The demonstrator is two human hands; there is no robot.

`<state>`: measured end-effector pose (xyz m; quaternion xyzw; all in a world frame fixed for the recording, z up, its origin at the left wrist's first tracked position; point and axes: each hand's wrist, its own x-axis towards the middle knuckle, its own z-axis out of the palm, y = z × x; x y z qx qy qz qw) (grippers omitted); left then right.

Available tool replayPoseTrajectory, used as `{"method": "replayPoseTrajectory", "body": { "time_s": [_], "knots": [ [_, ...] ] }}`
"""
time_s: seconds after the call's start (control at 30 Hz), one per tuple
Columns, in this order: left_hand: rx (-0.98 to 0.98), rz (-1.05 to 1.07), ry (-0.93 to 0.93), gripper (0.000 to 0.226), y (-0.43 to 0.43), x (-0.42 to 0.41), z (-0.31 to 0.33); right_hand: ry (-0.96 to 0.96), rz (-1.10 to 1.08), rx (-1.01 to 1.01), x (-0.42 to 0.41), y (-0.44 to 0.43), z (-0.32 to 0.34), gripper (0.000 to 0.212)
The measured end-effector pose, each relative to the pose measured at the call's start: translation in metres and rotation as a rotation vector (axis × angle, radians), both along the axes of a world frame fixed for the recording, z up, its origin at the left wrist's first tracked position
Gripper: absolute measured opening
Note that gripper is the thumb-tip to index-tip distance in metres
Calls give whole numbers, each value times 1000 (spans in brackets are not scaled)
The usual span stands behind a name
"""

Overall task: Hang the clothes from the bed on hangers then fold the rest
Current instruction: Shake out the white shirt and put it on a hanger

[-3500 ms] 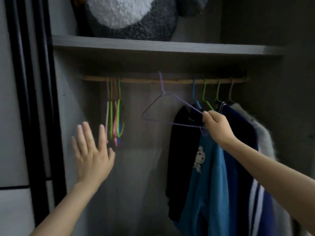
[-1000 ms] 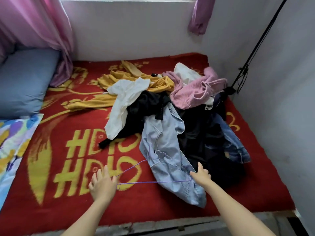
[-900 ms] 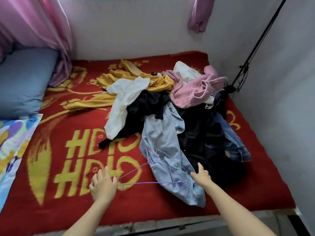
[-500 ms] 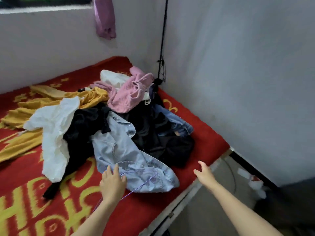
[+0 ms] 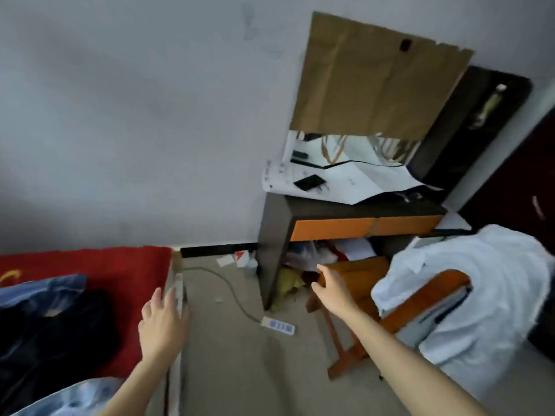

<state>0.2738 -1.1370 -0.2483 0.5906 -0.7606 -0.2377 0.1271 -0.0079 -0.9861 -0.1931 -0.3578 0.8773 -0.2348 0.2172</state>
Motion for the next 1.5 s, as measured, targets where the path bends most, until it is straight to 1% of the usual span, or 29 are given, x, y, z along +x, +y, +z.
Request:
{"method": "replayPoseTrajectory", "body": {
  "time_s": [0.13, 0.27, 0.37, 0.43, 0.5, 0.57, 0.63, 0.7, 0.77, 0.83, 0.87, 0.93, 1.0, 1.1, 1.13, 1.2, 1.27, 1.3, 1.37, 1.4, 1.43, 1.47, 1.5],
  "knots": [
    [-20, -205, -24, 59, 27, -91, 14, 160, -129, -126, -62, 76, 31, 46],
    [-68, -379, 35, 57, 78, -198, 35, 364, -314, -228, -133, 161, 57, 40],
    [-113, -526, 44, 56, 122, -265, 43, 437, -447, -212, -181, 213, 63, 42],
    [-152, -628, 65, 56, 157, -310, 46, 437, -494, -158, -213, 243, 59, 54],
    [-154, -704, 64, 58, 183, -343, 48, 425, -506, -37, -237, 257, 55, 73],
    [-143, -784, 20, 61, 207, -369, 46, 381, -489, 91, -257, 266, 47, 91],
    [-135, -850, -28, 65, 218, -394, 44, 326, -457, 160, -275, 269, 41, 103],
    [-137, -892, -58, 69, 221, -417, 44, 304, -458, 169, -290, 269, 35, 108],
    [-153, -932, -74, 74, 224, -436, 44, 265, -488, 83, -299, 269, 29, 109],
    [-143, -971, -77, 80, 232, -452, 45, 182, -518, -41, -307, 269, 23, 106],
    [-128, -991, -77, 83, 237, -459, 45, 151, -529, -70, -311, 270, 20, 103],
    [-102, -1025, -66, 90, 249, -473, 43, 160, -519, -71, -317, 271, 17, 90],
    [-82, -1061, -56, 95, 260, -487, 46, 190, -509, -108, -324, 275, 18, 67],
    [-109, -1086, -45, 96, 267, -504, 51, 197, -557, -160, -326, 284, 32, 23],
    [-119, -1087, -50, 97, 268, -507, 53, 201, -576, -175, -324, 286, 38, 16],
    [-142, -1068, -33, 102, 267, -512, 54, 293, -563, -158, -314, 288, 54, 18],
    [-110, -1057, 30, 111, 264, -516, 64, 442, -471, -161, -296, 280, 76, 23],
    [-80, -1062, 84, 116, 261, -516, 71, 516, -396, -205, -282, 271, 90, 27],
    [3, -1084, 262, 119, 251, -512, 85, 669, -156, -424, -250, 250, 124, 34],
    [74, -1081, 381, 111, 243, -505, 91, 712, -30, -532, -236, 241, 137, 36],
    [161, -1027, 489, 97, 234, -497, 96, 709, 53, -629, -224, 233, 147, 36],
    [212, -969, 555, 78, 224, -485, 103, 639, 105, -705, -214, 225, 155, 35],
    [189, -965, 604, 57, 214, -473, 111, 503, 138, -759, -210, 219, 163, 34]
  ]
}}
